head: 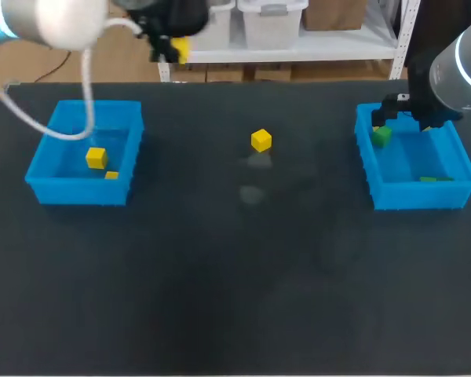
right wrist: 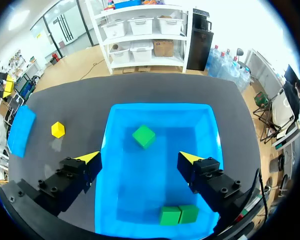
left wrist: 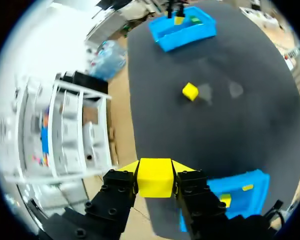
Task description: Put the green cubes in the right bin and the yellow cubes in the left bin.
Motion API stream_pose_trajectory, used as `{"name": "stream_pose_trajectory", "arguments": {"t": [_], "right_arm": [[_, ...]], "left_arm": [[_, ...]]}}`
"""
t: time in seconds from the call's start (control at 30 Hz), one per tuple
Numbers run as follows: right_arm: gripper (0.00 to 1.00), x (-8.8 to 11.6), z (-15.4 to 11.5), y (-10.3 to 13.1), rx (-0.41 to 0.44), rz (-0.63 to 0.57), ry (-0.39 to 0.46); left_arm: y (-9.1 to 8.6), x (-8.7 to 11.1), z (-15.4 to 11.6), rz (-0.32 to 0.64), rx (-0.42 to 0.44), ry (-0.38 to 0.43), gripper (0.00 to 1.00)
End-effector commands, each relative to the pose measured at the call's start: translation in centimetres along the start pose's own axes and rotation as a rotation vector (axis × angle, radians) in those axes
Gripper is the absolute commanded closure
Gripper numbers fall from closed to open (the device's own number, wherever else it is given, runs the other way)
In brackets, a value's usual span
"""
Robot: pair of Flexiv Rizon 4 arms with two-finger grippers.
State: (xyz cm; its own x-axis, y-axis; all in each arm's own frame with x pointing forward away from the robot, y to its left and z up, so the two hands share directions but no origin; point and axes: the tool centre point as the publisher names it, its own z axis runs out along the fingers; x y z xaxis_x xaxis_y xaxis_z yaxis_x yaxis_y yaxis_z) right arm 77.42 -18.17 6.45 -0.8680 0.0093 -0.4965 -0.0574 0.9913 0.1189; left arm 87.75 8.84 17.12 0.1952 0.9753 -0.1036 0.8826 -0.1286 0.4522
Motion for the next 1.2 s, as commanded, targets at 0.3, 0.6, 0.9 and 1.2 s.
{"name": "stream_pose_trajectory", "arguments": {"t": [0.3,0.6,0.9,1.2], "right_arm": [[0.0,0.1,0.0,0.0,0.003,0.001,-0.004],[0.0,0.1,0.0,0.0,0.003,0.001,-0.004],[0.0,0.1,0.0,0.0,0.003,0.001,-0.004],[0.0,0.1,0.0,0.0,0.003,0.001,-0.004]], "left_arm": [[-8.0,12.0,-4.0,-1.254,-0.131,0.283,1.0],[-11.0,13.3,-3.0,-1.215,-0.021,0.415,1.0],[-9.2,13.0,-2.2,-1.132,-0.077,0.431,0.0],[-4.6,6.4,-3.1,-0.592,-0.165,0.225,0.0]]}}
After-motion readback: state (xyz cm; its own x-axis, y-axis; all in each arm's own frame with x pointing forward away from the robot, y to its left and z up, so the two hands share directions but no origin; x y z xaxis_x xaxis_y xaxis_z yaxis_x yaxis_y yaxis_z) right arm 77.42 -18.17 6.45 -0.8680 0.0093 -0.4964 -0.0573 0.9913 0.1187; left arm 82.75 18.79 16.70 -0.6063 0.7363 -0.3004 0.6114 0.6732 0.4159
